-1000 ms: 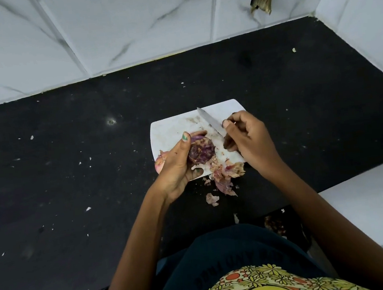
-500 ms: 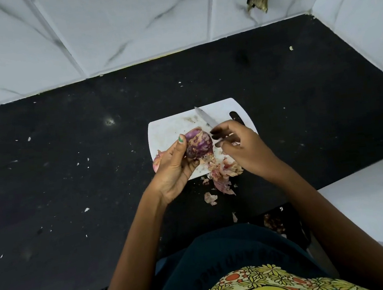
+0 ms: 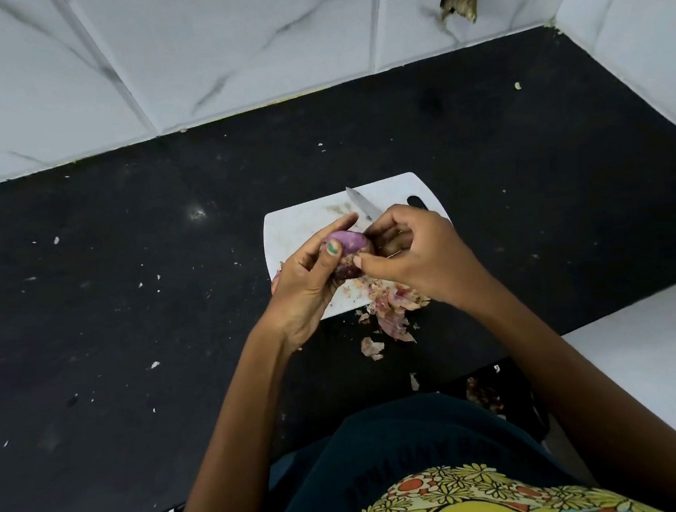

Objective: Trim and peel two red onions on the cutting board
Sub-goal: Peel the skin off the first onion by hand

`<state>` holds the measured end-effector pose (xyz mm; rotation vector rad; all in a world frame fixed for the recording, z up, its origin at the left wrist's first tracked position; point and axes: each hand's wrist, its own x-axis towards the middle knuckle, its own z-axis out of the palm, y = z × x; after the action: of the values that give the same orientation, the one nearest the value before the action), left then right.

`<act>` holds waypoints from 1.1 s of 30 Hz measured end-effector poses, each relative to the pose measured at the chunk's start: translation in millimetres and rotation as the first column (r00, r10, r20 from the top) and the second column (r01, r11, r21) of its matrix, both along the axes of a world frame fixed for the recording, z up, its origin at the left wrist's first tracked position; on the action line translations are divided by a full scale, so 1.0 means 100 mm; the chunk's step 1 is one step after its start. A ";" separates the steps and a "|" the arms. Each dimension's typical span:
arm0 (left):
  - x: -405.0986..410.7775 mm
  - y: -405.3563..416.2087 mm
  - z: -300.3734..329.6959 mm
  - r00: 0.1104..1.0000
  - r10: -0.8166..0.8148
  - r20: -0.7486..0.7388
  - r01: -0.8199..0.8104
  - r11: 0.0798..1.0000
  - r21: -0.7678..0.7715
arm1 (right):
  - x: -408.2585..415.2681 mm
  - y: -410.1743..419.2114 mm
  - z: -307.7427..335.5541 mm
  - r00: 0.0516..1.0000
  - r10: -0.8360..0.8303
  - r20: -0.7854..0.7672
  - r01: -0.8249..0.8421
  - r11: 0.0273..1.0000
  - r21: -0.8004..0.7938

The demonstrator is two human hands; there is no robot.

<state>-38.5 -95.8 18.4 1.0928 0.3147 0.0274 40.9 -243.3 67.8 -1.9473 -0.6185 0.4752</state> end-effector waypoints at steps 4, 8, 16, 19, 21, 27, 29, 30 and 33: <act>0.02 -0.02 -0.03 1.000 0.000 -0.001 0.000 1.000 0.014 | 0.03 -0.01 0.00 1.000 0.000 0.018 0.000 1.000 -0.017; 0.01 -0.03 -0.03 1.000 -0.004 0.015 0.003 1.000 0.015 | 0.05 -0.02 0.01 1.000 0.016 -0.019 -0.017 1.000 -0.011; 0.00 -0.01 -0.02 1.000 0.000 -0.010 0.001 0.996 0.089 | 0.03 -0.02 0.01 0.997 0.080 -0.017 -0.081 0.996 -0.047; 0.00 -0.02 0.02 1.000 -0.011 -0.006 0.012 0.990 0.141 | 0.08 -0.02 0.00 0.997 0.074 -0.038 -0.076 0.996 -0.041; 0.00 -0.03 0.03 1.000 -0.015 -0.004 0.015 0.989 0.148 | 0.09 -0.03 0.00 0.996 0.079 -0.038 -0.081 0.996 -0.031; 0.02 -0.09 0.06 0.997 0.046 -0.059 -0.040 0.995 0.090 | 0.09 -0.02 -0.04 0.997 0.072 -0.032 -0.073 0.997 -0.019; 0.03 -0.10 0.07 0.992 0.062 -0.106 -0.049 0.991 0.123 | 0.10 -0.03 -0.07 0.997 0.067 -0.044 -0.067 0.998 0.022; 0.03 -0.09 0.06 0.990 0.069 -0.127 -0.052 0.989 0.137 | 0.10 -0.04 -0.07 0.998 0.068 -0.020 -0.067 0.997 0.043; 0.03 -0.07 0.06 0.983 0.090 -0.160 -0.069 0.988 0.135 | 0.06 -0.04 -0.08 0.991 0.111 0.080 -0.119 0.987 0.108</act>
<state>-35.7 -103.3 24.6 1.2131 0.5119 0.0282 46.8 -247.2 60.1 -1.8353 -0.7923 0.4321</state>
